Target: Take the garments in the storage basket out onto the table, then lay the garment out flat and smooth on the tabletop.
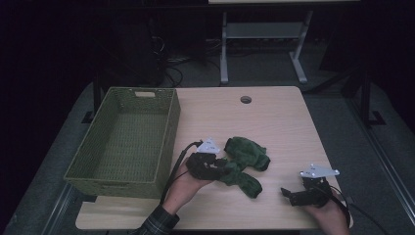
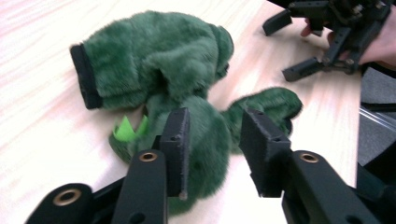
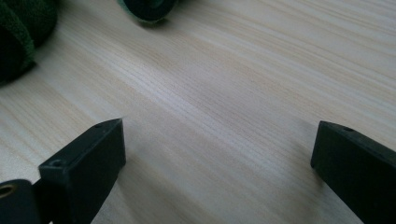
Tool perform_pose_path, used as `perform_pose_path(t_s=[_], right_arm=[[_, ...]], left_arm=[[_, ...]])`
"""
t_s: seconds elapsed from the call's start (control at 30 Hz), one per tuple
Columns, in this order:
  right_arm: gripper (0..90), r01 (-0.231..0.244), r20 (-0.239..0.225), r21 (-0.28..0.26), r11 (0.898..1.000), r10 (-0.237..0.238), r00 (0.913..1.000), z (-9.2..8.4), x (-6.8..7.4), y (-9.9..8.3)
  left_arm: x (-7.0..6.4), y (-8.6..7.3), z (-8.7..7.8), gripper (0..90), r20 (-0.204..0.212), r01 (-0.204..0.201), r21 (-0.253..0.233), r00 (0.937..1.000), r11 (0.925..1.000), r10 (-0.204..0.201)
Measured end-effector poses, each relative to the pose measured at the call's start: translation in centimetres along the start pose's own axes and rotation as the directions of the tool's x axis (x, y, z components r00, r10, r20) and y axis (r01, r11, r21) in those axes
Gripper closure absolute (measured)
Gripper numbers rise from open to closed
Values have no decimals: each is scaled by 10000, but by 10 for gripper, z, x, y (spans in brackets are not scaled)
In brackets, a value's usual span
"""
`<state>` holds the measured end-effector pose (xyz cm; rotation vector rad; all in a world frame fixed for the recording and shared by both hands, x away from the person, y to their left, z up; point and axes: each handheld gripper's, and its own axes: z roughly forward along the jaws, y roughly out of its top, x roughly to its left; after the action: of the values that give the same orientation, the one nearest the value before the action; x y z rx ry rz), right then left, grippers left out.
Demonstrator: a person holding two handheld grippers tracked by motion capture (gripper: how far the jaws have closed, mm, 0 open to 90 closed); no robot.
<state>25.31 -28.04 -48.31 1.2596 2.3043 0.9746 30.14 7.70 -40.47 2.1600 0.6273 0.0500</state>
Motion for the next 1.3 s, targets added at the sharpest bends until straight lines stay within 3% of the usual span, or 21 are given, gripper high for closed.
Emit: perform_pose_path(t_s=[0.17,0.3,0.43,0.6,0.73,0.9,0.93,1.13,1.3], right_arm=[[151,141,-120,-122,9998,-143,9998,-4,1,0],[165,167,-167,-17,9999,-167,9997,-5,1,1],[191,251,-370,-98,9996,-254,9990,-6,6,2],[197,426,-860,-239,9988,-445,9953,-7,15,6],[226,543,-1524,-431,9976,-603,9865,-6,26,11],[278,705,-2440,-675,9952,-849,9661,-4,43,16],[279,815,-2739,-658,9945,-966,9569,-1,49,18],[308,863,-3156,-586,9945,-1004,9436,8,64,24],[370,889,-3310,-687,9937,-1068,9376,13,69,29]], left_arm=[[-11,-7,7,648,126,-193,186,9997,9996,190],[-12,-11,18,633,0,-394,543,9992,9977,395],[-9,-15,25,597,-586,-637,770,9959,9950,683],[1,-20,27,612,-717,-383,753,9965,9964,437],[7,-23,28,685,-668,-196,724,9975,9972,244],[12,-25,31,777,-545,-45,778,9985,9970,87],[14,-25,31,826,-424,-85,938,9990,9955,126],[13,-24,32,885,-324,-101,1081,9994,9941,137],[13,-21,24,889,-307,-115,967,9994,9953,146]])
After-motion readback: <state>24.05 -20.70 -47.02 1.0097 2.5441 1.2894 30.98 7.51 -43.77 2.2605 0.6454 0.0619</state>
